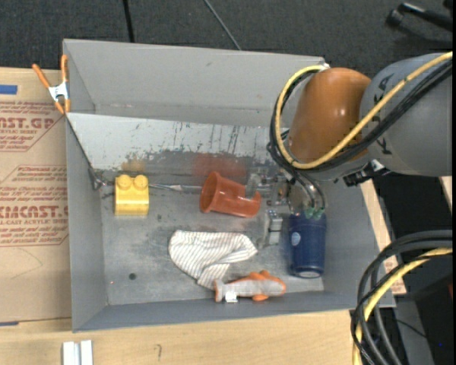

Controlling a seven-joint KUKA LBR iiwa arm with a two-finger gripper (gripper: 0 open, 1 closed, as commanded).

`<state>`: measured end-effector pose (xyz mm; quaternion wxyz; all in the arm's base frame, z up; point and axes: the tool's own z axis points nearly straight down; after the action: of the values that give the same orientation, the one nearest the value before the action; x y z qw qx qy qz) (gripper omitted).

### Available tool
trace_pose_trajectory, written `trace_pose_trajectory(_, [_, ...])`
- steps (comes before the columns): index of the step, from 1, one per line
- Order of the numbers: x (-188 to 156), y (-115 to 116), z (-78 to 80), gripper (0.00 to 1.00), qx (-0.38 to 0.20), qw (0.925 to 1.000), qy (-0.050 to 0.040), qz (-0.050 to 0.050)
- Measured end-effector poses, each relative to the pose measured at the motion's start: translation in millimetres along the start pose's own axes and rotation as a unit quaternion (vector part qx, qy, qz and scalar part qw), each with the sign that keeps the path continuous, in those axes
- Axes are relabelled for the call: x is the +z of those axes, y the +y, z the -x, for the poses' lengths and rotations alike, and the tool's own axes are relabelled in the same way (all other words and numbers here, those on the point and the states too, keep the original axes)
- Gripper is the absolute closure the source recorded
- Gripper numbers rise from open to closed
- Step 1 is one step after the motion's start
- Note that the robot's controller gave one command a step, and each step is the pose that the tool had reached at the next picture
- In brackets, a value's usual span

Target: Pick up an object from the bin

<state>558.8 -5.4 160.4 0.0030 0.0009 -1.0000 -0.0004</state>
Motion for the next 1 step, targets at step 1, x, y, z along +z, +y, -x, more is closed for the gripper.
trace_pose_trajectory(1, [-4.4,-0.1,1.8,0.00,0.000,1.0000,-0.0038,0.000])
